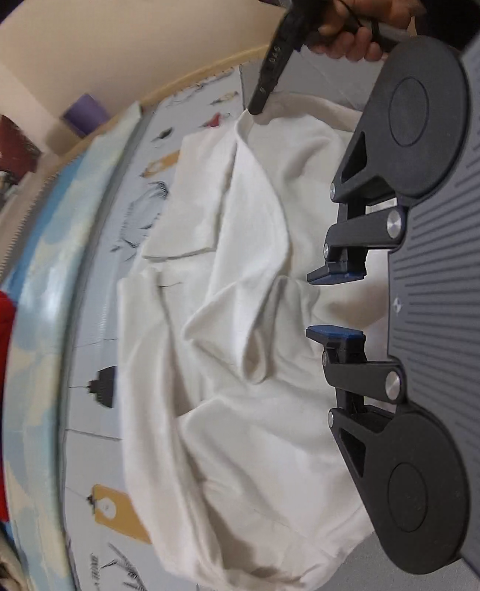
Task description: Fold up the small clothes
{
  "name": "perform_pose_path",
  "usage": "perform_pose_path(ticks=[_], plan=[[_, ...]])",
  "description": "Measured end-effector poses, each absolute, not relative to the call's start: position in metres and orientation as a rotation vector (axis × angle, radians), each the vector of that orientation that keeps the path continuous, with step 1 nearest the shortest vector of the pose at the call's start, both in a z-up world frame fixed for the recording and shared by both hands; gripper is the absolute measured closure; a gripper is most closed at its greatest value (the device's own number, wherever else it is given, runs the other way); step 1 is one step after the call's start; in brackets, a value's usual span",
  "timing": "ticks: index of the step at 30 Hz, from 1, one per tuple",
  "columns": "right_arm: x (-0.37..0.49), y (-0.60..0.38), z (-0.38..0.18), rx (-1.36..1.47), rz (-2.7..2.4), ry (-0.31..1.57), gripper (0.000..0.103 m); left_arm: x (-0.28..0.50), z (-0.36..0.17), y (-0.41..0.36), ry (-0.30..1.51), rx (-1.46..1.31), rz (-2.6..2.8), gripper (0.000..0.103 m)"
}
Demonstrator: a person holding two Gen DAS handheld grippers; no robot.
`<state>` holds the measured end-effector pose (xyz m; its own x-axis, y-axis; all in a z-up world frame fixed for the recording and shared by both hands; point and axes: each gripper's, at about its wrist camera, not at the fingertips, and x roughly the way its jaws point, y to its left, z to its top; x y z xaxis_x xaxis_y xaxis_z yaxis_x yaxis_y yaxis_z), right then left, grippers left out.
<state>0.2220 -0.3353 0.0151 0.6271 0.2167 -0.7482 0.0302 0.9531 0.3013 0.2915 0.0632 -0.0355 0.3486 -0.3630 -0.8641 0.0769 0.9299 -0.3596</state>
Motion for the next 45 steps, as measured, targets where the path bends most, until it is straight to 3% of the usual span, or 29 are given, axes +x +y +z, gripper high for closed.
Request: perform_pose_path(ticks=[4,7,10,12,13,15,16,18,24,33,45], plan=[[0.234,-0.338,0.001,0.305,0.121,0.929,0.086,0.303,-0.048,0.05,1.177,-0.329,-0.279,0.077],[0.235,-0.333,-0.005,0.277,0.135,0.962,0.075,0.314,-0.057,0.045,1.172,-0.351,-0.212,0.063],[0.238,-0.328,-0.014,0.238,0.137,1.002,0.068,0.324,-0.065,0.041,1.197,-0.313,-0.166,0.063],[0.239,-0.327,-0.021,0.224,0.121,1.038,0.066,0.323,-0.065,0.042,1.195,-0.282,-0.161,0.076],[0.241,-0.328,-0.026,0.22,0.114,1.054,0.066,0.323,-0.062,0.045,1.186,-0.281,-0.164,0.091],[0.241,-0.328,-0.032,0.201,0.098,1.08,0.067,0.32,-0.053,0.055,1.161,-0.293,-0.162,0.094],[0.242,-0.328,-0.035,0.188,0.089,1.092,0.067,0.319,-0.05,0.059,1.15,-0.289,-0.158,0.1],[0.243,-0.331,-0.041,0.182,0.083,1.126,0.067,0.313,-0.041,0.072,1.135,-0.259,-0.136,0.1],[0.238,-0.333,-0.037,0.157,0.085,1.112,0.099,0.286,-0.018,0.114,1.12,-0.271,-0.12,0.101],[0.216,-0.351,-0.007,0.155,0.003,1.02,0.099,0.23,0.01,0.168,1.168,-0.158,-0.02,0.103],[0.208,-0.343,-0.009,0.147,0.066,1.043,0.099,0.254,0.014,0.145,1.068,-0.425,-0.094,0.095]])
